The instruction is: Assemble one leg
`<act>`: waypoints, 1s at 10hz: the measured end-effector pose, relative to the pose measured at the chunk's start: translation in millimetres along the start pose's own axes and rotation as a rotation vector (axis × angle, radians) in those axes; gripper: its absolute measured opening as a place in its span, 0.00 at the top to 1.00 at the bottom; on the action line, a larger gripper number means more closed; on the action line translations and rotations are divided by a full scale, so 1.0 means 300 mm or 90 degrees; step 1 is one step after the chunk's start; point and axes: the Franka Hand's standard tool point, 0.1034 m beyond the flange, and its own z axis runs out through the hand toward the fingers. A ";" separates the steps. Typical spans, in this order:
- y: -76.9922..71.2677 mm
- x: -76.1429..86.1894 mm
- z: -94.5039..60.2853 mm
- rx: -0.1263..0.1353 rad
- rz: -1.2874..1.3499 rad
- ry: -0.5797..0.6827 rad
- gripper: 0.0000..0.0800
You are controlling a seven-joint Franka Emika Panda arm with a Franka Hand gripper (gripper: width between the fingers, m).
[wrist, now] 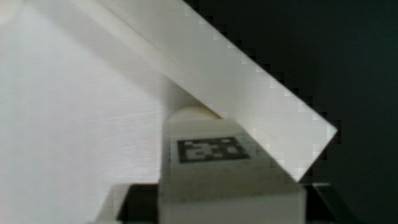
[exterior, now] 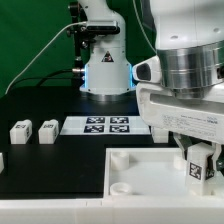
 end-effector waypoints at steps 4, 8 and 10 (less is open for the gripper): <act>-0.004 0.000 -0.001 0.000 0.311 -0.008 0.63; -0.002 0.011 0.000 0.000 0.586 -0.018 0.63; 0.003 0.018 -0.003 0.001 0.621 -0.011 0.63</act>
Offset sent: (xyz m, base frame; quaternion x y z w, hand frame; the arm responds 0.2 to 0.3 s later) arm 0.0125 0.0002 0.0062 0.0087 0.0196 0.2941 0.9555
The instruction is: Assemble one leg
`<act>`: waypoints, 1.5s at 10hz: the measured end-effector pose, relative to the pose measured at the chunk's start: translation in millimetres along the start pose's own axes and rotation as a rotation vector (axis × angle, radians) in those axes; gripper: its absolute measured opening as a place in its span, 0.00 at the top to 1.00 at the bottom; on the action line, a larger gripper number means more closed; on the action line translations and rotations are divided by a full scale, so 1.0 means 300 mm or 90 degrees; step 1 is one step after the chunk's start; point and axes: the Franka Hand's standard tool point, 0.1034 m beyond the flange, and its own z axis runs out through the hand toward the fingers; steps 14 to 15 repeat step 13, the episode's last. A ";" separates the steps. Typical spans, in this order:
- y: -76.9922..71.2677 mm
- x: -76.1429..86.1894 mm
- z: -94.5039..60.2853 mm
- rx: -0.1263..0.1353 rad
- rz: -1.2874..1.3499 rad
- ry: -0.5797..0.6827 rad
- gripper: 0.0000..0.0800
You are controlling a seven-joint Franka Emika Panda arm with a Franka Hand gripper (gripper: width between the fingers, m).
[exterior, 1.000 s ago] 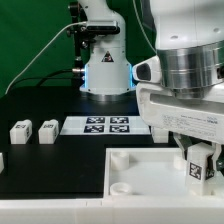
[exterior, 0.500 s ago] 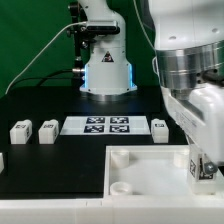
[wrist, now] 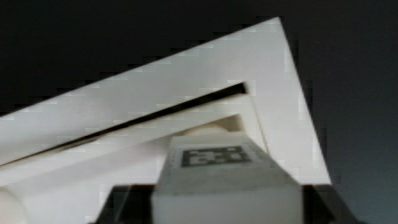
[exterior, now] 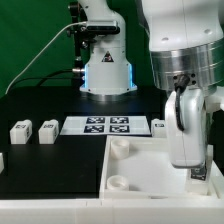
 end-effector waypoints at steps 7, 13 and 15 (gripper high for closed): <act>0.047 -0.004 -0.051 0.006 -0.212 -0.009 0.19; 0.055 -0.027 -0.103 0.009 -0.324 -0.017 0.19; 0.055 -0.027 -0.103 0.009 -0.324 -0.017 0.19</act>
Offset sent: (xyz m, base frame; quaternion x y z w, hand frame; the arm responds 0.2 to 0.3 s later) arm 0.0000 0.0000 0.0000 0.0000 0.0000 -0.0899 0.9960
